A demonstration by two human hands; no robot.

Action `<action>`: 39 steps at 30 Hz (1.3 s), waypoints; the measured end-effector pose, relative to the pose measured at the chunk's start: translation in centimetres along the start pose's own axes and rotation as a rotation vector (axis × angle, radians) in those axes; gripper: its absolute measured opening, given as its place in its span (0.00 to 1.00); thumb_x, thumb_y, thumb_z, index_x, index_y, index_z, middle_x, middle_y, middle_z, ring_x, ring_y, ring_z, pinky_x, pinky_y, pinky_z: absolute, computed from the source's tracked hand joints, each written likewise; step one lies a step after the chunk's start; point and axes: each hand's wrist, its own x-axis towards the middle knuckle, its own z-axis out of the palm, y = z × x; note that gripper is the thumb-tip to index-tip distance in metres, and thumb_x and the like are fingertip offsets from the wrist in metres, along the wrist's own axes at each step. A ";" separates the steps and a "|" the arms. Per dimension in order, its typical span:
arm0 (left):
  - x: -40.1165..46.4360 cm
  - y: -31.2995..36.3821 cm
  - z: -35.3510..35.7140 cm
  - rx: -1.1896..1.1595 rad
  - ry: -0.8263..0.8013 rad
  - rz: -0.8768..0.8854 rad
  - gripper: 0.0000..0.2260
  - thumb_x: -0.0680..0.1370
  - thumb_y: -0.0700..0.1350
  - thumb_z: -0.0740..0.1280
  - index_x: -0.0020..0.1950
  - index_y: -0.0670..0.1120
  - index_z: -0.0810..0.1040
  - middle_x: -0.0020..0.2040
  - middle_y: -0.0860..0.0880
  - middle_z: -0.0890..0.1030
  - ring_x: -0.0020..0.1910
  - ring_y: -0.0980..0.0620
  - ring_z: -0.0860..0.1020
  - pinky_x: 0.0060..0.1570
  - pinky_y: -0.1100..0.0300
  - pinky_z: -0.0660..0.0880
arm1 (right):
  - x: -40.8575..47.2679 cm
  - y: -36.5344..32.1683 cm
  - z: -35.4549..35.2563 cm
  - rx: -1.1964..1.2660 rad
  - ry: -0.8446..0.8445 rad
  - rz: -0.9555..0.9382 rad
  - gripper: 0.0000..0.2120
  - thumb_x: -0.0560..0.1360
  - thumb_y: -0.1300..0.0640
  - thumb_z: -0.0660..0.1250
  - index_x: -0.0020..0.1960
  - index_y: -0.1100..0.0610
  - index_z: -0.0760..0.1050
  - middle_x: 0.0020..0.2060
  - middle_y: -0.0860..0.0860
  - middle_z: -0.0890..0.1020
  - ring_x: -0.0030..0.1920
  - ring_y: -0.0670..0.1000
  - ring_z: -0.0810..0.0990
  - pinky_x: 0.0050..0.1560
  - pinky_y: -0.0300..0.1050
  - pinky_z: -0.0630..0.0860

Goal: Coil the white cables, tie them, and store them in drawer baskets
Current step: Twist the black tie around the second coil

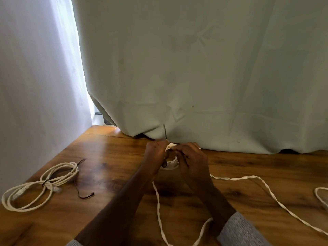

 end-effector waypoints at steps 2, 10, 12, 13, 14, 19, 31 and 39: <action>0.0 -0.4 0.1 0.053 -0.051 0.031 0.14 0.82 0.42 0.61 0.37 0.41 0.76 0.29 0.46 0.71 0.26 0.52 0.69 0.24 0.61 0.65 | 0.1 0.2 -0.2 0.009 -0.010 0.010 0.08 0.78 0.61 0.66 0.54 0.55 0.82 0.46 0.50 0.82 0.47 0.45 0.77 0.47 0.37 0.73; 0.0 -0.9 -0.1 0.150 -0.171 0.088 0.15 0.83 0.41 0.60 0.40 0.36 0.77 0.30 0.45 0.72 0.27 0.53 0.69 0.25 0.60 0.65 | 0.8 -1.1 -1.2 0.175 -0.001 0.310 0.10 0.74 0.62 0.74 0.53 0.51 0.82 0.44 0.41 0.83 0.44 0.39 0.81 0.43 0.29 0.73; 0.0 -0.8 -0.1 0.164 -0.181 0.093 0.14 0.82 0.40 0.59 0.39 0.39 0.77 0.30 0.47 0.72 0.27 0.54 0.69 0.25 0.61 0.65 | 1.3 -1.1 -1.8 0.348 -0.031 0.429 0.10 0.73 0.65 0.74 0.48 0.51 0.82 0.40 0.43 0.85 0.43 0.41 0.83 0.43 0.31 0.76; 0.0 -0.8 -0.2 0.176 -0.190 0.098 0.14 0.82 0.39 0.59 0.40 0.38 0.77 0.30 0.47 0.72 0.27 0.53 0.69 0.25 0.61 0.65 | 1.4 -1.1 -2.1 0.435 -0.054 0.482 0.09 0.73 0.66 0.74 0.46 0.53 0.83 0.40 0.44 0.86 0.43 0.42 0.84 0.43 0.32 0.77; -0.1 -0.7 -0.2 0.190 -0.205 0.104 0.14 0.82 0.39 0.59 0.40 0.37 0.77 0.30 0.47 0.72 0.26 0.53 0.68 0.25 0.61 0.65 | 1.6 -0.9 -2.3 0.512 -0.080 0.531 0.08 0.74 0.67 0.73 0.46 0.55 0.83 0.40 0.46 0.86 0.43 0.43 0.84 0.44 0.33 0.78; -0.5 -0.3 -0.3 0.281 -0.331 0.154 0.14 0.82 0.38 0.60 0.37 0.38 0.73 0.29 0.45 0.68 0.25 0.53 0.66 0.26 0.59 0.62 | 1.8 -0.7 -3.1 0.720 -0.155 0.739 0.05 0.75 0.68 0.71 0.46 0.60 0.84 0.50 0.51 0.86 0.50 0.46 0.85 0.50 0.37 0.80; -1.7 0.4 1.1 0.185 -0.306 0.215 0.08 0.82 0.43 0.65 0.49 0.38 0.76 0.32 0.52 0.75 0.26 0.58 0.70 0.24 0.66 0.66 | 1.8 -0.2 -3.2 0.695 0.085 0.885 0.03 0.73 0.66 0.73 0.47 0.61 0.84 0.37 0.52 0.86 0.36 0.43 0.83 0.35 0.33 0.76; -1.8 0.1 1.2 0.158 -0.314 0.164 0.07 0.80 0.39 0.67 0.46 0.36 0.82 0.28 0.49 0.76 0.22 0.56 0.69 0.22 0.65 0.63 | 1.7 0.0 -3.4 0.664 0.006 0.830 0.05 0.74 0.64 0.74 0.48 0.58 0.85 0.41 0.55 0.88 0.40 0.47 0.85 0.41 0.38 0.79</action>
